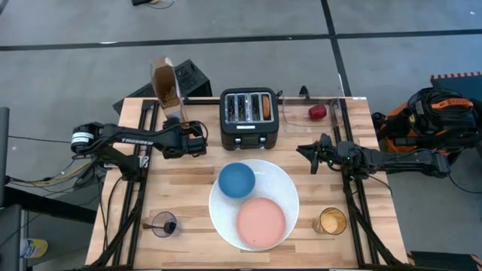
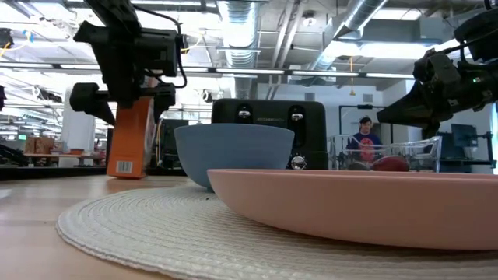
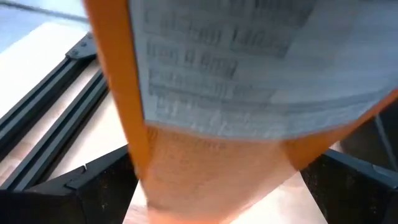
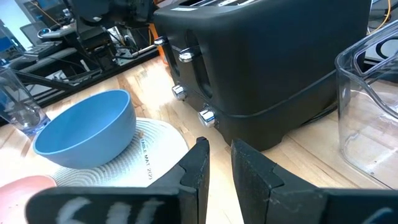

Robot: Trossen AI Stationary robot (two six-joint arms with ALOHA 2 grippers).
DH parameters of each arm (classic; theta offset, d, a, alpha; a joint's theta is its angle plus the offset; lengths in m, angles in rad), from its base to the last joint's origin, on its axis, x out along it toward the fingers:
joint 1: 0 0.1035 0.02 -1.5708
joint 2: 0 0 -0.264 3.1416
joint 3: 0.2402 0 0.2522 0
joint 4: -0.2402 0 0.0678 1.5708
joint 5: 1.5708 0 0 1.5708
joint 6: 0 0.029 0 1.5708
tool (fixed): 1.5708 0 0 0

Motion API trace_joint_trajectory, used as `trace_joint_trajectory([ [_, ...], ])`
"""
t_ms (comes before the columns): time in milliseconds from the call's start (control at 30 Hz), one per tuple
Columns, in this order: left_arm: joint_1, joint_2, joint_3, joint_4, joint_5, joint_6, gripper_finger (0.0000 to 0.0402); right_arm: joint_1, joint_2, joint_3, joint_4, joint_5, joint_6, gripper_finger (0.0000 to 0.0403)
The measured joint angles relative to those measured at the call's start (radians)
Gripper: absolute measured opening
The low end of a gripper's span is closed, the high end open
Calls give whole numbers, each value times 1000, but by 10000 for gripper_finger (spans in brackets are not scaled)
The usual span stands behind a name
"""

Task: Arrange a breakfast setting
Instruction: Pour the cereal into the blue bowl

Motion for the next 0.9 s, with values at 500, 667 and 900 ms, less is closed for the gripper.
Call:
trace_joint_trajectory([
  [500, 50, 0, 0, 4, -33, 110, 400, 0, 0, 0, 0, 0, 0, 91],
  [667, 48, 0, 0, 11, -91, 163, 400, 0, 0, 0, 0, 0, 0, 91],
  [900, 47, -1, 0, 20, -111, 152, 400, 0, 0, 0, 0, 0, 0, 91],
])
